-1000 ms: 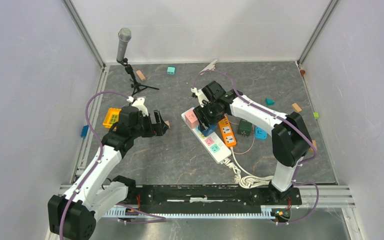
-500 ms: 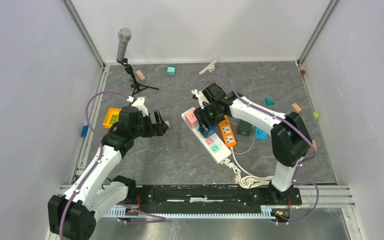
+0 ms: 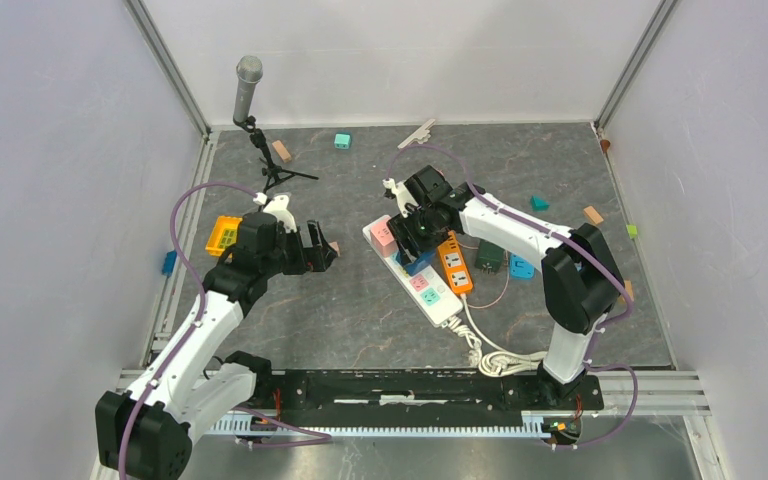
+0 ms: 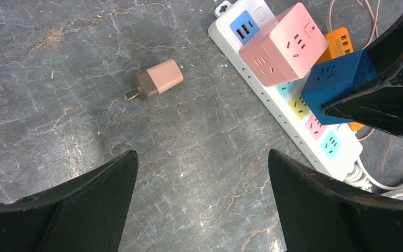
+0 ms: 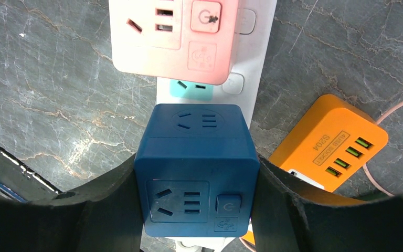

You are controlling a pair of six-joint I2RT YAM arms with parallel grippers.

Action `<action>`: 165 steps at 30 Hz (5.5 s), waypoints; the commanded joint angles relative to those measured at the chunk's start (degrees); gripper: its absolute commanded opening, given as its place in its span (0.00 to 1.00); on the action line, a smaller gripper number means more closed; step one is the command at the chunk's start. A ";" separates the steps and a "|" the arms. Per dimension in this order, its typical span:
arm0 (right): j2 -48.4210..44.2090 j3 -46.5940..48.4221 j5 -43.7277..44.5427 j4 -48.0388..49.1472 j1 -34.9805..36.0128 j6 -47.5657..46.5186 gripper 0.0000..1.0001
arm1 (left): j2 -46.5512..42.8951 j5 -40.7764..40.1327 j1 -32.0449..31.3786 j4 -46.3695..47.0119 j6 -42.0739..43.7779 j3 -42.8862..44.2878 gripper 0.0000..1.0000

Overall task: Insert the plug
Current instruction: Insert the plug into the socket.

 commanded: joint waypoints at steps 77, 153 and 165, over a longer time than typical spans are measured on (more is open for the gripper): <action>-4.04 1.57 24.73 -1.89 12.46 2.35 0.00 | -1.34 -0.46 0.19 1.12 2.56 1.40 1.00; -6.98 -20.44 13.87 18.01 5.67 1.74 0.00 | -1.82 -0.79 0.15 1.05 2.49 1.36 1.00; -12.57 -25.31 7.74 23.98 5.67 3.53 0.00 | -1.80 -0.75 0.14 1.08 2.50 1.35 1.00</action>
